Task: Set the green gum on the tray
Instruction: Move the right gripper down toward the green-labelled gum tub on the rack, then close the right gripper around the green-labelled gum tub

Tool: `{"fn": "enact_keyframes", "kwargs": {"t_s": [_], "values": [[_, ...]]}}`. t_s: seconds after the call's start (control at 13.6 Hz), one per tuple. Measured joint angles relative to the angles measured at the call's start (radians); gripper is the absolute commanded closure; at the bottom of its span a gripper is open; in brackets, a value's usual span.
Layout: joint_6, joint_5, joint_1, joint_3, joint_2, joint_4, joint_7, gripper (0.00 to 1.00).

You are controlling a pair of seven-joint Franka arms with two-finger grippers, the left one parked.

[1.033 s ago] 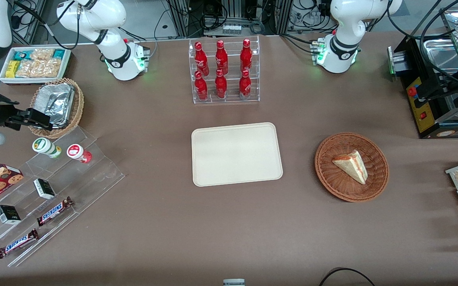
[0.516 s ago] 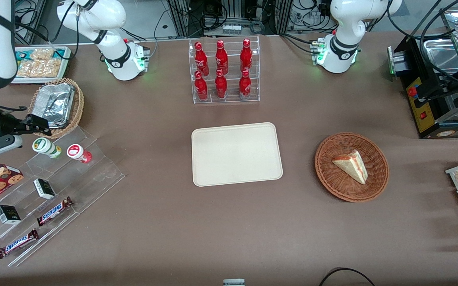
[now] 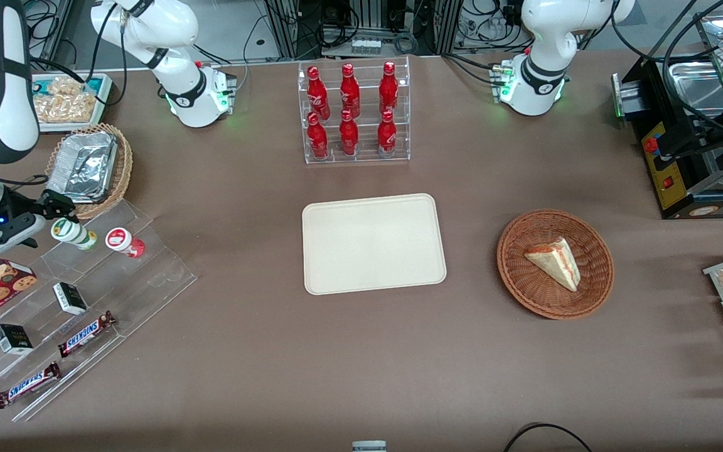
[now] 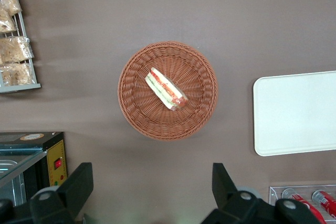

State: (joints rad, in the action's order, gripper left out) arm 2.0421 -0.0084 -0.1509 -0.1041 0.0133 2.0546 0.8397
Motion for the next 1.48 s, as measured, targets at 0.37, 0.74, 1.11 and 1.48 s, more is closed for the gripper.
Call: {"fn": "enact_keyframes", "kwargs": {"t_s": [0.37, 0.74, 1.11, 1.48], "values": [[0.093, 0.003, -0.044, -0.002, 0.008, 0.077, 0.072, 0.00], [0.149, 0.005, -0.053, -0.003, 0.013, 0.133, 0.073, 0.00], [0.208, 0.005, -0.053, -0.003, 0.014, 0.175, 0.073, 0.00], [0.244, 0.005, -0.054, -0.004, 0.015, 0.202, 0.075, 0.00]]}}
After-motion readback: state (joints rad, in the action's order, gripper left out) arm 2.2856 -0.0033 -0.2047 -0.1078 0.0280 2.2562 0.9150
